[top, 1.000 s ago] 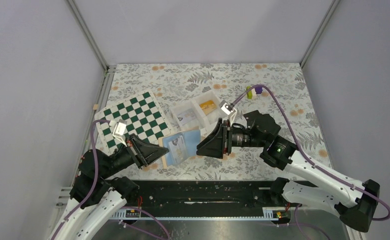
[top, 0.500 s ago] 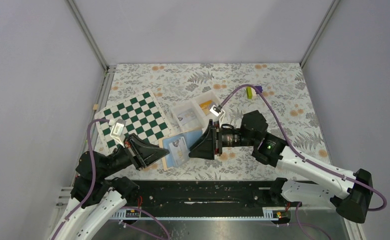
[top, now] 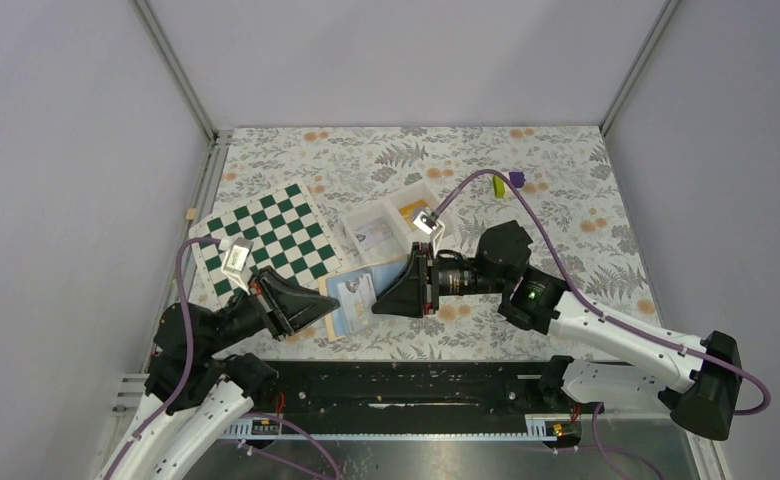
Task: Take the credit cards out of the card holder
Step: Remove the credit card from the card holder.
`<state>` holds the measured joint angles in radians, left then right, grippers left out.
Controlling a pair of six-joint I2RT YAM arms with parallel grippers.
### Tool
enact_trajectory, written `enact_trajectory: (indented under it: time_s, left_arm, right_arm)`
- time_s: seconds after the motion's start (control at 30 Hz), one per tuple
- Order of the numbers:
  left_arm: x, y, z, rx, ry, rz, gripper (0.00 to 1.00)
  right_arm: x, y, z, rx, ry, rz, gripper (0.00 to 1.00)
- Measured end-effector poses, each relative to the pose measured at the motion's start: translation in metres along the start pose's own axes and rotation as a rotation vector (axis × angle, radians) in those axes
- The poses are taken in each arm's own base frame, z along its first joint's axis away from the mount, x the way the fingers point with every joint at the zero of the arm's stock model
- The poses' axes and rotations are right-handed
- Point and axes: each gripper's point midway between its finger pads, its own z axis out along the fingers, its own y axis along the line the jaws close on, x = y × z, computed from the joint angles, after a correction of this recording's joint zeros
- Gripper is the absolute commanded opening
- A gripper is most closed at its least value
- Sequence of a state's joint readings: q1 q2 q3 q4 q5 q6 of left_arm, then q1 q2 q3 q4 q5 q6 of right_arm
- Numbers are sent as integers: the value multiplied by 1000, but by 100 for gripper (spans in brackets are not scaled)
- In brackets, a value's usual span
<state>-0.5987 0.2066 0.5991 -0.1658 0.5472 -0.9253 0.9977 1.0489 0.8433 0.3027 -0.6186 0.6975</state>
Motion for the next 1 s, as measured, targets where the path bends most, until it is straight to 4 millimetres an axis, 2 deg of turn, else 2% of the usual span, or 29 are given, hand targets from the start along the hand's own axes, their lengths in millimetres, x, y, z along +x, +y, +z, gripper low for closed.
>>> enact_trajectory:
  time_s: [0.3, 0.5, 0.67, 0.73, 0.8, 1.0]
  left_arm:
    - [-4, -8, 0, 38, -22, -7, 0]
    - [-5, -8, 0, 39, -25, -12, 0]
    - [-1, -3, 0, 17, -8, -21, 0]
    - [0, -2, 0, 14, -3, -25, 0]
    - [2, -2, 1, 16, 10, -30, 0]
    - [7, 3, 5, 8, 45, -49, 0]
  right_arm:
    - [-4, 3, 0, -24, -30, -11, 0]
    - [-6, 10, -6, -33, -51, -37, 0]
    - [-3, 13, -27, 22, -54, -148, 0]
    - [1, 12, -36, 45, -43, -194, 3]
    - [3, 12, -42, 61, -25, -227, 1]
    - [8, 3, -47, 117, 45, -247, 0]
